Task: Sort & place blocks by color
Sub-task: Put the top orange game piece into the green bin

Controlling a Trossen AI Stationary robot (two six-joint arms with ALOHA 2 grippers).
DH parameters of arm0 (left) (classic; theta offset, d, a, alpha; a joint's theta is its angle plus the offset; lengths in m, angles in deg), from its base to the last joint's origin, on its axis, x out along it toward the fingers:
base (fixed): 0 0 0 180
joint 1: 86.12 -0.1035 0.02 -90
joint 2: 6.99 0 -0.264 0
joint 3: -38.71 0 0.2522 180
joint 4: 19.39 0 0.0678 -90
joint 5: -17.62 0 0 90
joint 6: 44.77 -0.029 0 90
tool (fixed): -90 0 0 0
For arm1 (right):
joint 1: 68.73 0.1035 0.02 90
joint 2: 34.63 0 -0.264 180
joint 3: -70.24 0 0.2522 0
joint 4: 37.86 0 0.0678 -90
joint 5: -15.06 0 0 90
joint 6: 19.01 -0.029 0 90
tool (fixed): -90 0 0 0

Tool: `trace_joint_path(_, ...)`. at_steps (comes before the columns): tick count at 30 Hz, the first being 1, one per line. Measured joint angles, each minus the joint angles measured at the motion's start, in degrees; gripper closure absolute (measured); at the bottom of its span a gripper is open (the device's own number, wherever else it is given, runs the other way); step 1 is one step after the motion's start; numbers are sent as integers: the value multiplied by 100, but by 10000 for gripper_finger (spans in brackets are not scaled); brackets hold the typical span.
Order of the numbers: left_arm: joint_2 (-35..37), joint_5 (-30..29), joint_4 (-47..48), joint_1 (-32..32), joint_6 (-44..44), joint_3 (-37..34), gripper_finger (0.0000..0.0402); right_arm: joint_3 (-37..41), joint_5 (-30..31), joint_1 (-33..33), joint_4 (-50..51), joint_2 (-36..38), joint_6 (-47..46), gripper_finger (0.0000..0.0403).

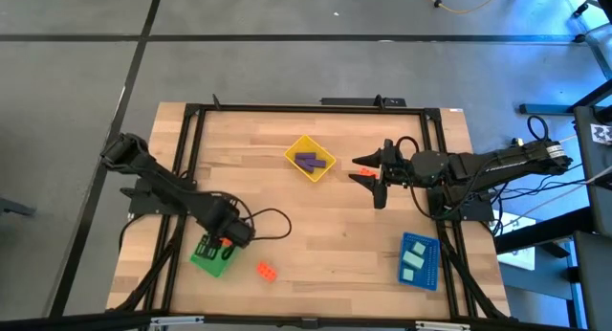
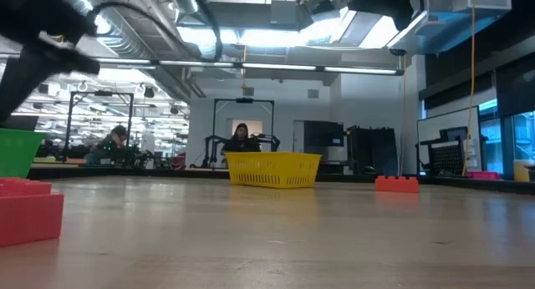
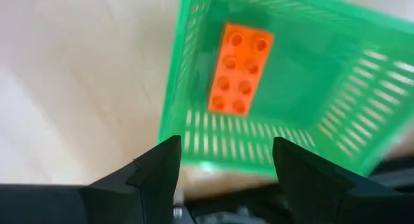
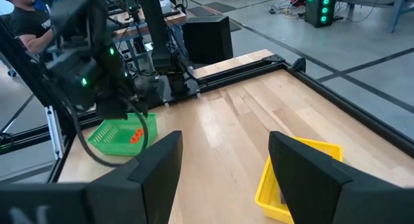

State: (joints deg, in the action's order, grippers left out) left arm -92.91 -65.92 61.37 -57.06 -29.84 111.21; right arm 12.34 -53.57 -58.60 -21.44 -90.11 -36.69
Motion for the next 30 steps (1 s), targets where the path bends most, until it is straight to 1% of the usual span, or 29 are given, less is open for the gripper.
trace_joint_path(2,217,32,314,-46,11,293,167,0,0,1,1,0,21,170)
trace_joint_path(4,535,1,374,-118,159,579,169,0,0,2,0,0,18,170)
trace_joint_path(6,955,-287,346,-224,446,811,169,0,0,2,0,0,17,170)
trace_joint_path(8,1448,-735,57,-406,806,977,170,0,0,0,-1,0,17,170)
trace_joint_path(11,2260,-1560,-955,-802,1130,909,170,0,0,1,-28,0,17,170)
trace_joint_path(13,2804,-2066,-1834,-1130,1049,691,170,0,0,2,-31,0,17,170)
trace_joint_path(14,3061,-2240,-2287,-1303,922,533,170,0,0,0,-29,0,17,170)
trace_joint_path(16,3507,-2397,-3279,-1649,614,171,170,0,0,0,-31,0,17,170)
trace_joint_path(19,4040,-2306,-4795,-2075,137,-497,170,1,-2,0,-90,0,17,170)
trace_joint_path(22,4355,-1878,-6266,-2355,-34,-1190,170,2,0,0,-272,0,38,170)
trace_joint_path(25,4410,-1412,-7463,-2505,23,-1817,170,3,-5,0,-417,0,348,170)
trace_joint_path(28,4367,-1076,-8220,-2569,297,-2274,170,4,-46,2,-551,2,469,170)
trace_joint_path(30,4280,-1032,-8490,-2574,402,-2454,170,4,-46,2,-586,2,454,170)
